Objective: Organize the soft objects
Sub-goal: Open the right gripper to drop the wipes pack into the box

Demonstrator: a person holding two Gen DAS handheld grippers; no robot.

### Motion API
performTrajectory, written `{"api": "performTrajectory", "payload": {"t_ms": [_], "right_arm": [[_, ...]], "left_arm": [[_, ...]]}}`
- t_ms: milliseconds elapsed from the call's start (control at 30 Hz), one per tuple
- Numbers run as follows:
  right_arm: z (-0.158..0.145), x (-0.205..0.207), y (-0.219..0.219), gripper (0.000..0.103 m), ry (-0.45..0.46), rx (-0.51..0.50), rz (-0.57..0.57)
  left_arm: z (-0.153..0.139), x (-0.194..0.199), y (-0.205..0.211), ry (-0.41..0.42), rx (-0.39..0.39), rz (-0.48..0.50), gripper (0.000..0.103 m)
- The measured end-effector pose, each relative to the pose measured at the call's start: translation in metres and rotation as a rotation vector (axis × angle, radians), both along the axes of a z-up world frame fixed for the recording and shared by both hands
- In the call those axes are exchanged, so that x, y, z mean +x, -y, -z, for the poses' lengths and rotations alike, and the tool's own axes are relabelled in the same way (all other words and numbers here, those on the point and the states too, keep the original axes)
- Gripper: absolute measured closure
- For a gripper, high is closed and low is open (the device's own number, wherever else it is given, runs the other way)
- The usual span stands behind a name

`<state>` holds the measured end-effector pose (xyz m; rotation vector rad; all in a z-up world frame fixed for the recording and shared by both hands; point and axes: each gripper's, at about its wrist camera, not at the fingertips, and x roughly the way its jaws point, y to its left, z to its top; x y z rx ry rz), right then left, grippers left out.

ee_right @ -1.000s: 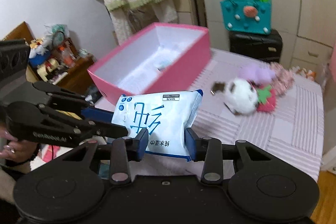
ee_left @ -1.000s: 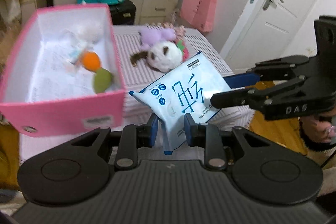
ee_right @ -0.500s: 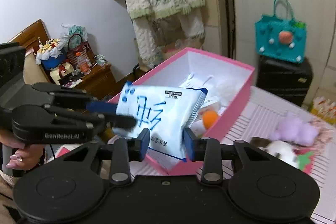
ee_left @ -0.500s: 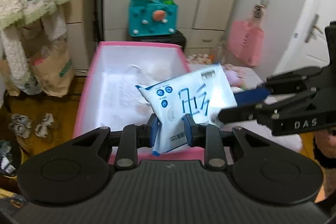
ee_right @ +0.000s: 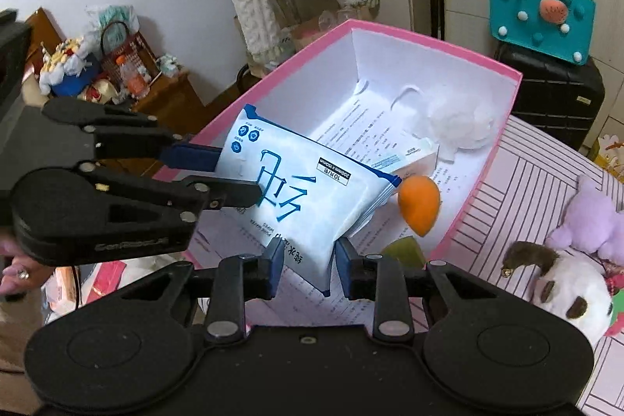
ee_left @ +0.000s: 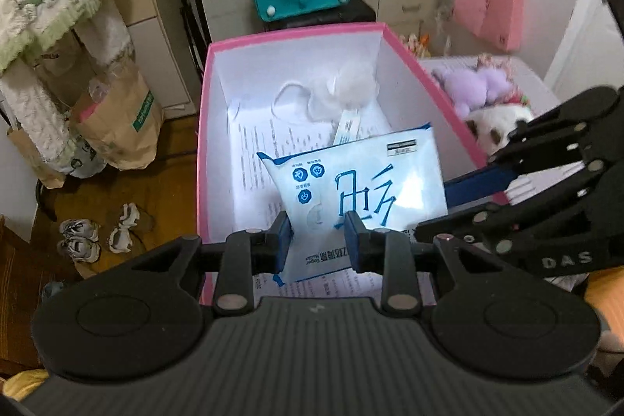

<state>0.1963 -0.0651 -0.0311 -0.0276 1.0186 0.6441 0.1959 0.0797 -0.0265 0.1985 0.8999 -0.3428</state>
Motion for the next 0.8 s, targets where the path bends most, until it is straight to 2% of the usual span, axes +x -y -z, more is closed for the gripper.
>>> {"api": "performTrajectory", "payload": {"t_ms": [167,300,400,533,800], "right_arm": [[0.008,0.014,-0.011,0.069,-0.01,-0.083,-0.003],[0.009,0.019,-0.008,0.068,-0.057,-0.058,-0.019],[0.003,0.012,-0.007,0.068,0.001,-0.078,-0.018],[-0.006,0.004,0.0,0.067,0.051,-0.078,-0.019],[-0.035,-0.022,0.016,0.067,0.124,-0.055,-0.025]], "left_arm": [[0.012,0.007,0.009,-0.003,0.032,-0.01,0.074],[0.014,0.005,0.012,0.031,0.081,-0.024,0.07],[0.007,-0.004,0.01,0.054,0.083,-0.015,0.06],[-0.006,-0.018,0.005,0.091,0.088,-0.019,0.055],[-0.033,-0.042,0.0,0.104,0.064,0.003,0.053]]}}
